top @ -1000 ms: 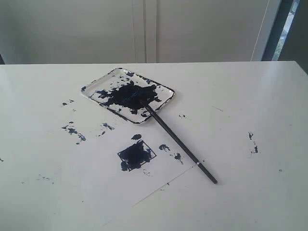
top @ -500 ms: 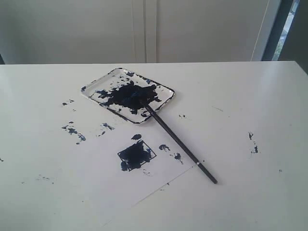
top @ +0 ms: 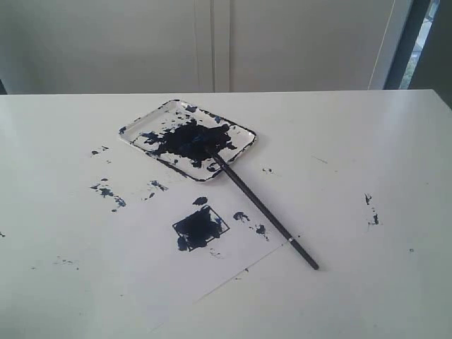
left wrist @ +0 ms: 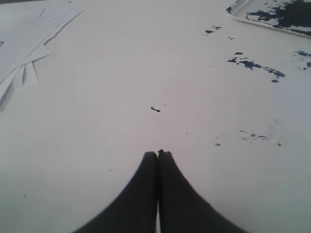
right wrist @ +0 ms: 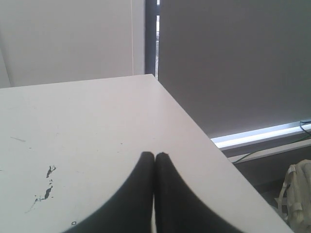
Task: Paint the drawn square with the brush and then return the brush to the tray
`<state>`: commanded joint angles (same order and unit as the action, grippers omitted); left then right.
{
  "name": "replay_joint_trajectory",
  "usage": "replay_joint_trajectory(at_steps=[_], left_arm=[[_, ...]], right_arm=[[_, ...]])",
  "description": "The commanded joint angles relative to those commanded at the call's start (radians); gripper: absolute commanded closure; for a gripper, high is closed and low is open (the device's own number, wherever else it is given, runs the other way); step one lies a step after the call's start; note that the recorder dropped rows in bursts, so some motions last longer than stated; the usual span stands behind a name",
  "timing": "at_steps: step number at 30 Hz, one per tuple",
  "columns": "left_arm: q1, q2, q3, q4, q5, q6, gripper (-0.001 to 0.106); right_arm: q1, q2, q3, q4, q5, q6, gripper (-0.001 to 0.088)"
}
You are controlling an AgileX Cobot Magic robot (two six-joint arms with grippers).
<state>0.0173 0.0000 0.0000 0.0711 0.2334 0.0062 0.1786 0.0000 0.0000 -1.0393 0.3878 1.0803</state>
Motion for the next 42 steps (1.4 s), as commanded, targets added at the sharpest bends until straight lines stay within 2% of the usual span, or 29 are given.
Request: replay_joint_trajectory(at_steps=[6, 11, 18, 42], left_arm=[[0.000, 0.000, 0.000, 0.000, -0.011, -0.006, 0.105], [0.000, 0.000, 0.000, 0.000, -0.076, -0.006, 0.105], [0.000, 0.000, 0.000, 0.000, -0.019, -0.006, 0.105], [0.000, 0.000, 0.000, 0.000, -0.023, -0.006, 0.105]], right_arm=[[0.000, 0.000, 0.000, 0.000, 0.000, 0.000, 0.0868], [0.000, 0.000, 0.000, 0.000, 0.000, 0.000, 0.0868], [0.000, 0.000, 0.000, 0.000, 0.000, 0.000, 0.0868], [0.000, 0.000, 0.000, 0.002, -0.011, 0.000, 0.0868]])
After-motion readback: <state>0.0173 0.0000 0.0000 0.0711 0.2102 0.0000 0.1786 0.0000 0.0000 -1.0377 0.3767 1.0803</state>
